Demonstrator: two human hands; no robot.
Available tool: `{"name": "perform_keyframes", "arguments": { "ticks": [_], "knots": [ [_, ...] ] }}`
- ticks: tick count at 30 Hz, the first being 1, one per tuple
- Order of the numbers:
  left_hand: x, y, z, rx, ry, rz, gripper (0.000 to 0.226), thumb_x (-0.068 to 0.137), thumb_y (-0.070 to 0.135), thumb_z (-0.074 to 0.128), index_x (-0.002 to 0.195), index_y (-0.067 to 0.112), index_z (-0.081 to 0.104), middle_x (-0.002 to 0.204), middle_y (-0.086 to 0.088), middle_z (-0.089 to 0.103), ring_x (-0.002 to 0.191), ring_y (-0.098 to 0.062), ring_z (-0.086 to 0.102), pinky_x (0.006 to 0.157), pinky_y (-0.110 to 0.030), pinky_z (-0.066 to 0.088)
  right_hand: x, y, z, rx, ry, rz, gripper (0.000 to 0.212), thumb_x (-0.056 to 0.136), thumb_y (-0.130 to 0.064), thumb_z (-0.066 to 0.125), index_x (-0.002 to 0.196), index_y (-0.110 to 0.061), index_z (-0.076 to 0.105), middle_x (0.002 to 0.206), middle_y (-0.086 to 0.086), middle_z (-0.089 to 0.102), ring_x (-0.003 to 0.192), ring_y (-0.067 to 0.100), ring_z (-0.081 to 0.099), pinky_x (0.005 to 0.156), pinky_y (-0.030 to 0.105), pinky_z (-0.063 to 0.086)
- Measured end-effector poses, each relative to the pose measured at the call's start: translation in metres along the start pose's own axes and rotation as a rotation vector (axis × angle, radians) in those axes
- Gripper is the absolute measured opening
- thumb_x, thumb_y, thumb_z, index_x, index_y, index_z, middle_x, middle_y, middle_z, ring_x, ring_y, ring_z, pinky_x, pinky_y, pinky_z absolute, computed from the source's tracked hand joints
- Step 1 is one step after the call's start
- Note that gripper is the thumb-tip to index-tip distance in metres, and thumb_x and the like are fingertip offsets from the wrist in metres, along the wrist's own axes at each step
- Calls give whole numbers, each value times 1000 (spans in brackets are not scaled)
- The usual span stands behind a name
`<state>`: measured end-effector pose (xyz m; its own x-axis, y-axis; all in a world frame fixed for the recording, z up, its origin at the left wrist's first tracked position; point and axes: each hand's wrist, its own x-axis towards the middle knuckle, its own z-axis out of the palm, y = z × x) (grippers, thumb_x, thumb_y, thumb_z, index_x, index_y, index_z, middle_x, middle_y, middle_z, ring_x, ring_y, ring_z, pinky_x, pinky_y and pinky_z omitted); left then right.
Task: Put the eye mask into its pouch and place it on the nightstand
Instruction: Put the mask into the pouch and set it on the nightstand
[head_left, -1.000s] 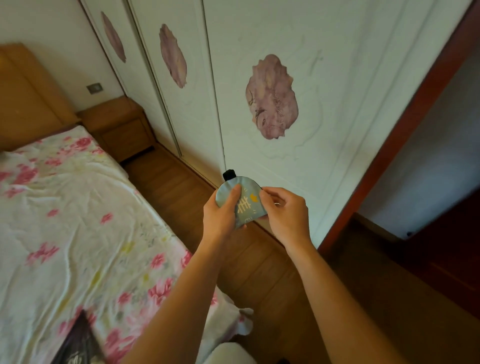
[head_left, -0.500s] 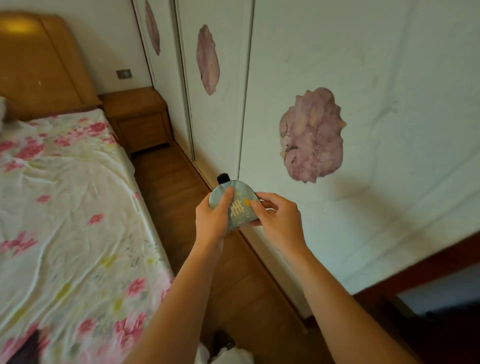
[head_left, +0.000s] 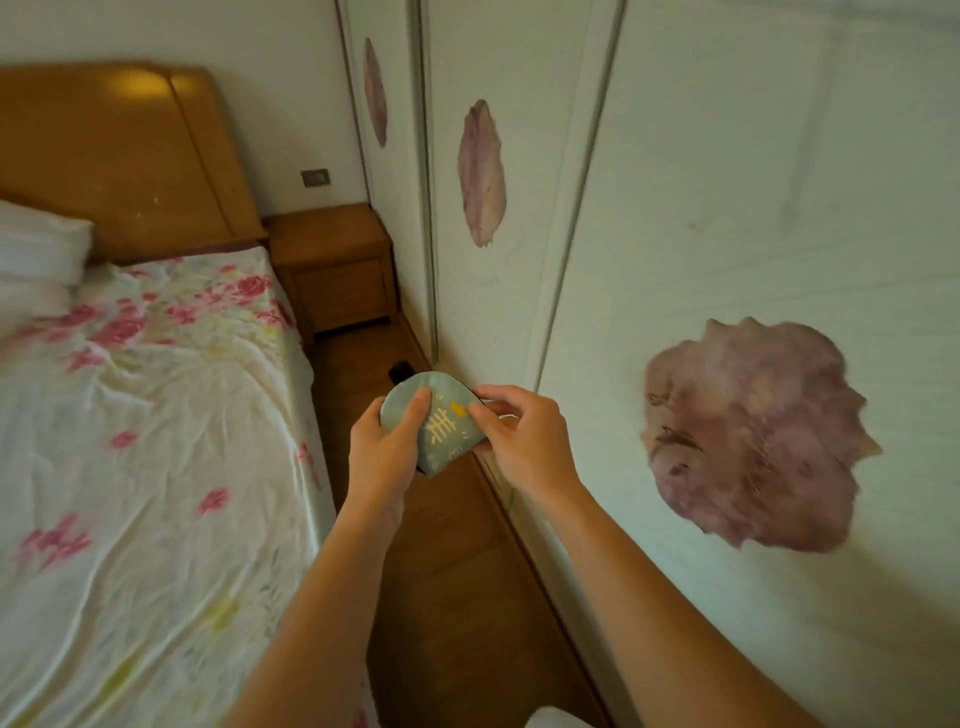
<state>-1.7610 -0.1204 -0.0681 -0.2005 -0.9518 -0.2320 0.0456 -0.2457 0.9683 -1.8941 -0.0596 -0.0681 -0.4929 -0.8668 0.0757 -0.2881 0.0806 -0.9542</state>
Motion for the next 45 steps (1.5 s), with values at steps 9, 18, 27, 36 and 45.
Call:
{"name": "perform_keyframes", "arguments": {
  "ticks": [9,18,27,36,45],
  "knots": [
    [114,33,-8,47,322,-2,39,92,42,65,122,17,59,102,-6,74,85,-20,75,54,-27,60,153,2,59,16,-277,-112,27,93,-24,65,119,-14,68,100,-7,68,85,4,69,65,21,61],
    [190,60,-18,24,482,-12,39,93,37,64,123,12,63,103,-12,75,82,-23,76,54,-33,62,266,-10,111,74,-498,-143,22,93,-22,65,112,-14,71,94,-7,70,82,6,71,60,18,59],
    [336,70,-60,-10,462,3,35,95,36,63,121,13,64,102,-11,76,82,-24,77,63,-40,64,383,-9,193,62,-523,-121,23,94,-22,65,114,-13,72,98,-3,73,85,10,73,66,27,63],
    [505,138,-92,-19,336,89,27,96,38,60,116,21,64,95,-2,76,71,-9,75,55,-27,60,523,-49,267,101,-360,-151,23,94,-20,64,115,-14,71,100,-4,73,87,9,73,65,23,61],
    [655,148,-84,42,295,44,32,94,41,63,118,19,64,100,-5,76,81,-18,77,58,-36,63,663,-19,309,88,-306,-127,21,93,-18,66,112,-14,73,101,-1,74,85,7,73,66,20,60]
  ]
}}
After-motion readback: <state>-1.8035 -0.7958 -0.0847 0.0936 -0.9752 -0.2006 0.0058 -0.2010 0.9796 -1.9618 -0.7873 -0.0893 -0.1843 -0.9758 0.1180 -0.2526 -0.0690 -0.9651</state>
